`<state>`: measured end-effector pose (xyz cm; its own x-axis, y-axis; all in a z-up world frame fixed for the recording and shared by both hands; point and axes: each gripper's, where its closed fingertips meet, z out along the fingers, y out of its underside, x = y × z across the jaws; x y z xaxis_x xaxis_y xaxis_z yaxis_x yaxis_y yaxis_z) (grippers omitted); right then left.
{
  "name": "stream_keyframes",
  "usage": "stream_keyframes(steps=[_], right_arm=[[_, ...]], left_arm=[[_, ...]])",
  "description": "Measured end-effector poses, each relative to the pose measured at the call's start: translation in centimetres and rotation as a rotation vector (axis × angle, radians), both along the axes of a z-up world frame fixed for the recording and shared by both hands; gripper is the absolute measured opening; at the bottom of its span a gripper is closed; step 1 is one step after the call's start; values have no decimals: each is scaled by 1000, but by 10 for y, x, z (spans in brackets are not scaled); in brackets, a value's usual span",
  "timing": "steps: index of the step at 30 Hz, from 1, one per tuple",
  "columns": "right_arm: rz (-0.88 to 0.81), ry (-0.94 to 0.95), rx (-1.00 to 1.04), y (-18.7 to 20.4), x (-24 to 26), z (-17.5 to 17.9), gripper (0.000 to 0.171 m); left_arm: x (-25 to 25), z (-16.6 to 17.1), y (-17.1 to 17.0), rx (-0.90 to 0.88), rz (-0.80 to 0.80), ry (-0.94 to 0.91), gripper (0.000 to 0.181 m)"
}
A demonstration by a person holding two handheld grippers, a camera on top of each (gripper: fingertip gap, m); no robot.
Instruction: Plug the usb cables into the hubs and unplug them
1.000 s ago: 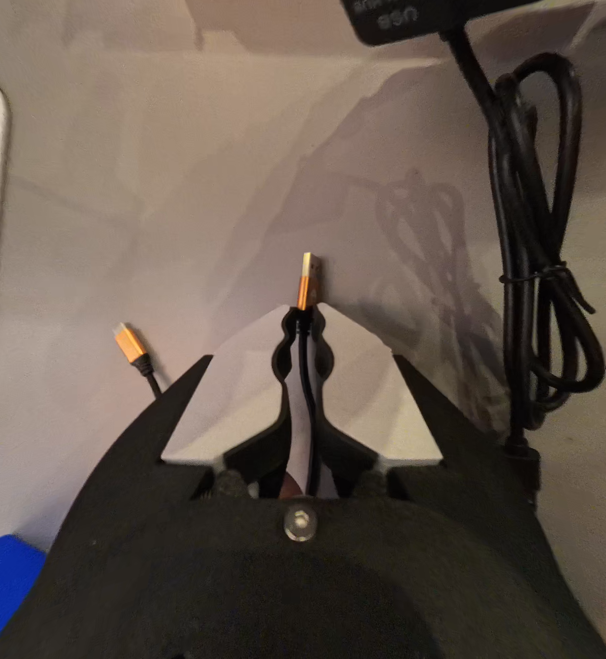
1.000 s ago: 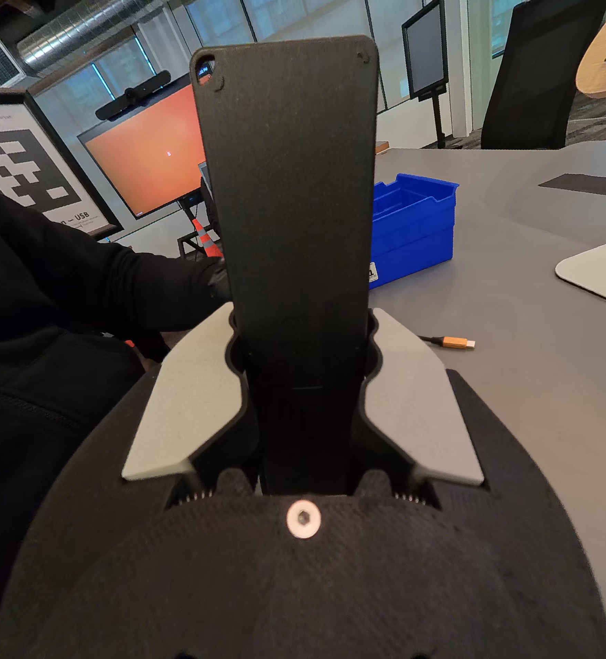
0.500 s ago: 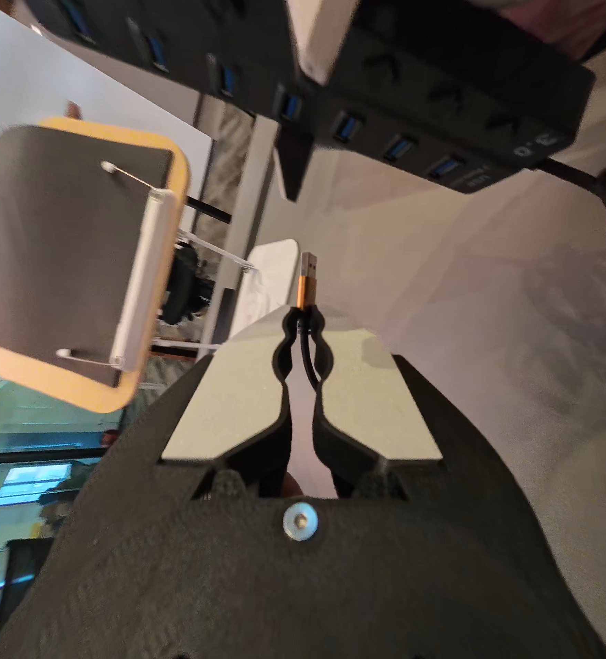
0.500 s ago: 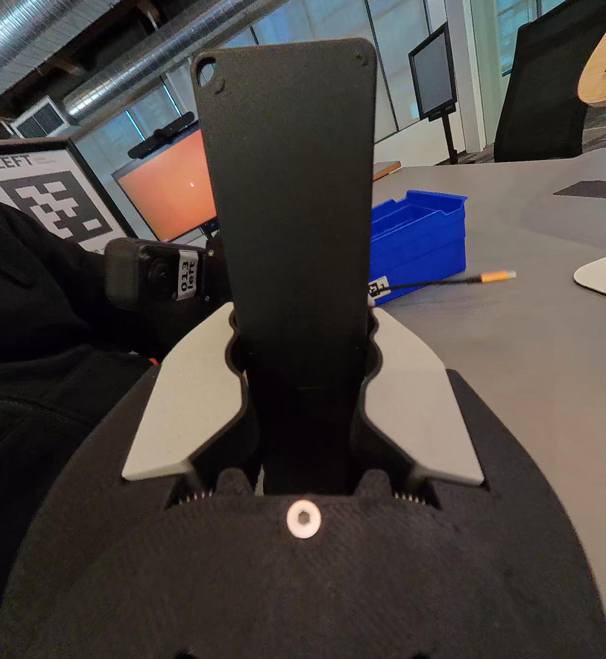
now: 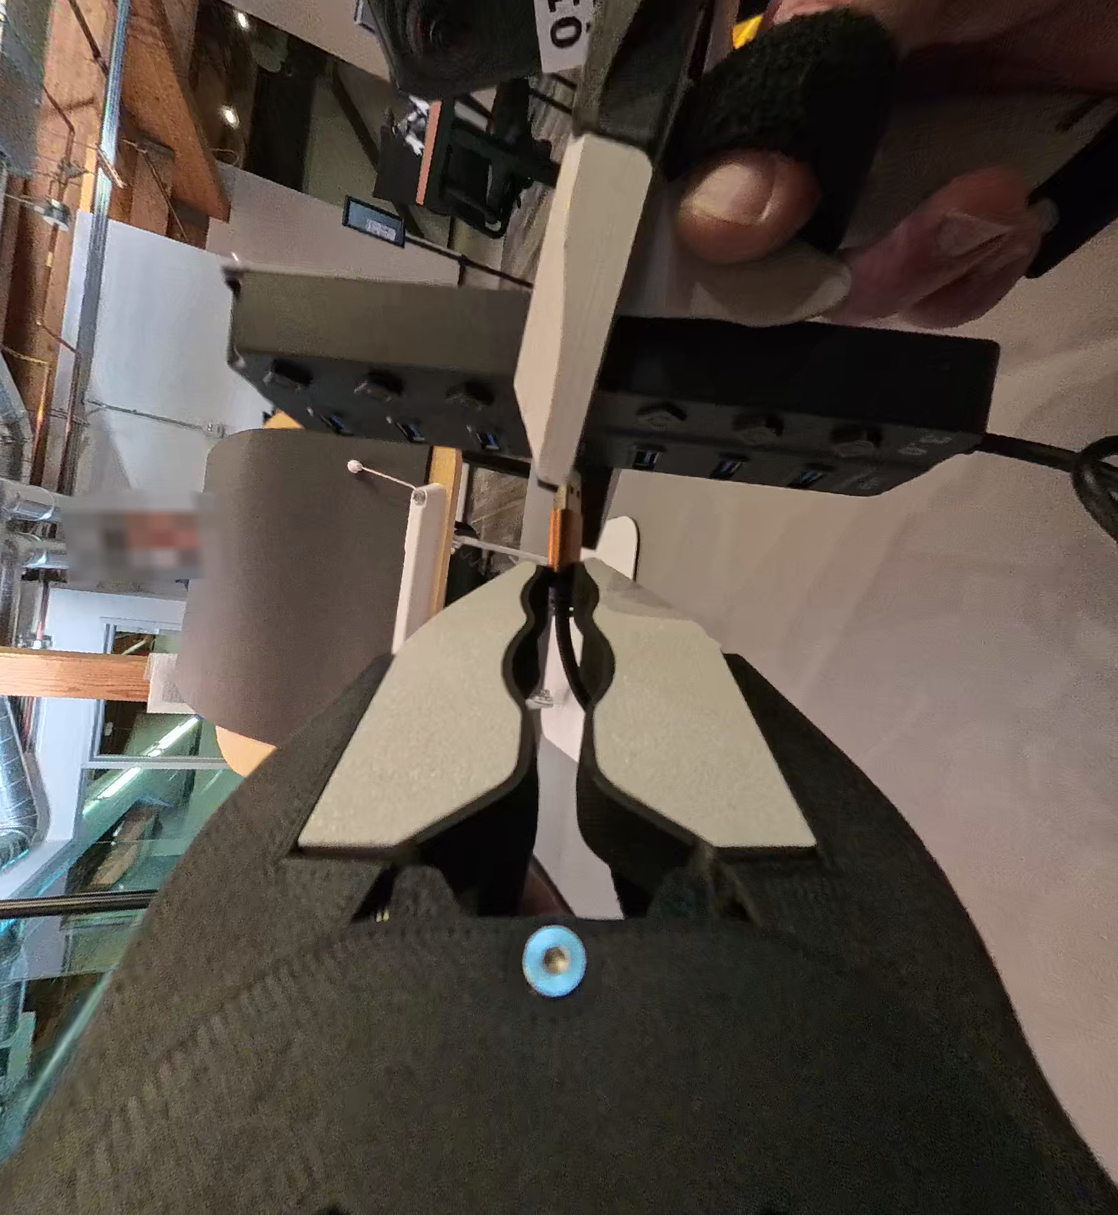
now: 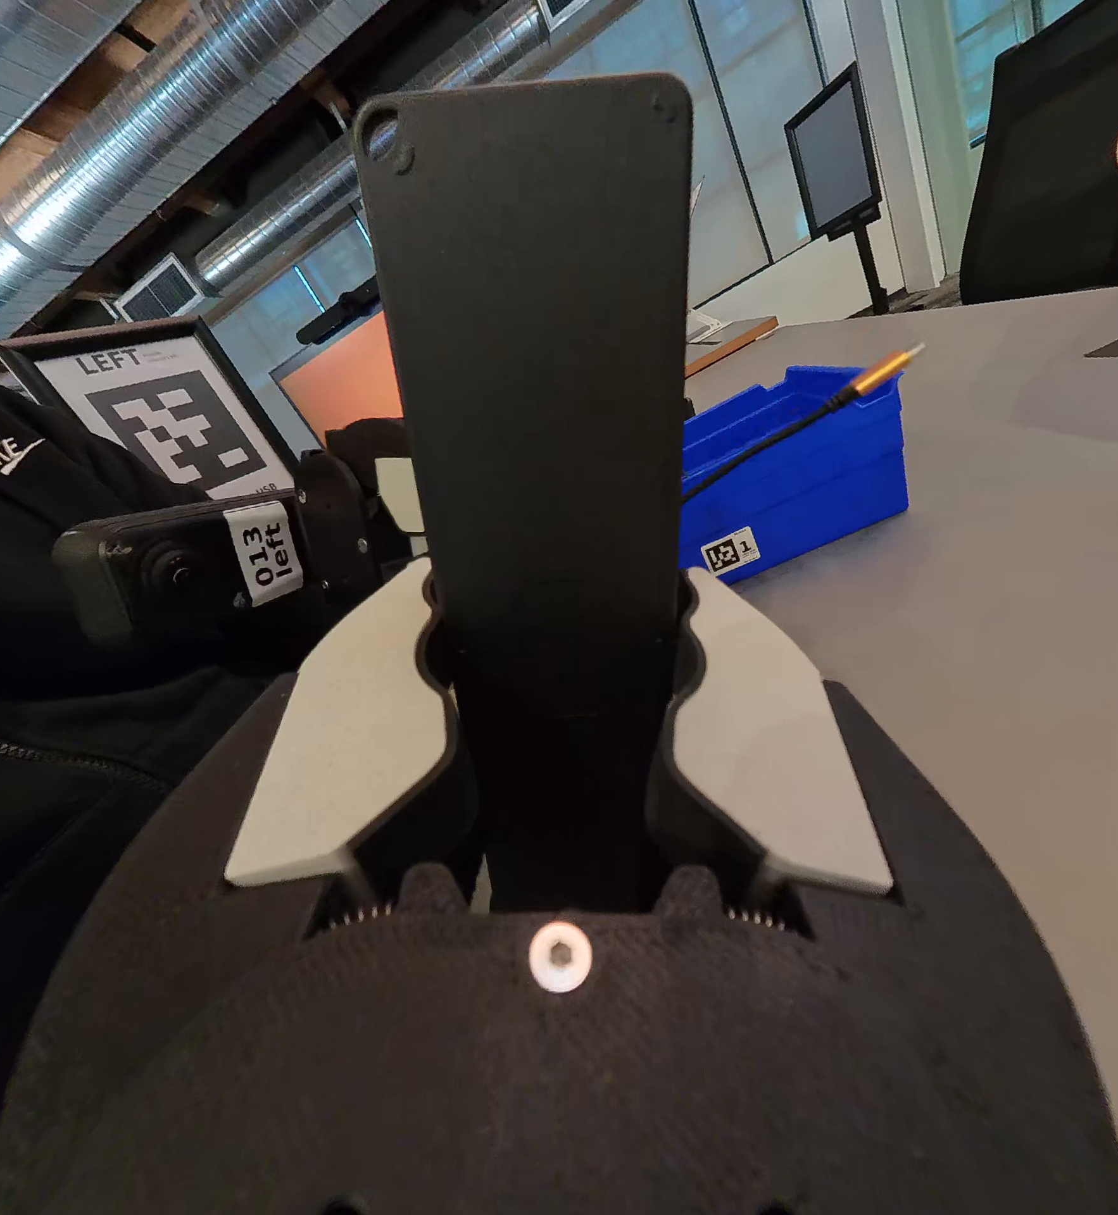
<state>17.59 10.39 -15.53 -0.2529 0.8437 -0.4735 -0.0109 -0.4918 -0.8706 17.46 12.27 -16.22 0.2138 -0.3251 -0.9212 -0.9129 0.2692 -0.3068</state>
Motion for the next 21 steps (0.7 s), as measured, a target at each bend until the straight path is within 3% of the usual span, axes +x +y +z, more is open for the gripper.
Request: stream_keyframes(steps=[21], right_arm=[[-5, -30, -35, 2, -4, -5, 65]], left_arm=[[2, -3, 0, 78, 17, 57, 7]])
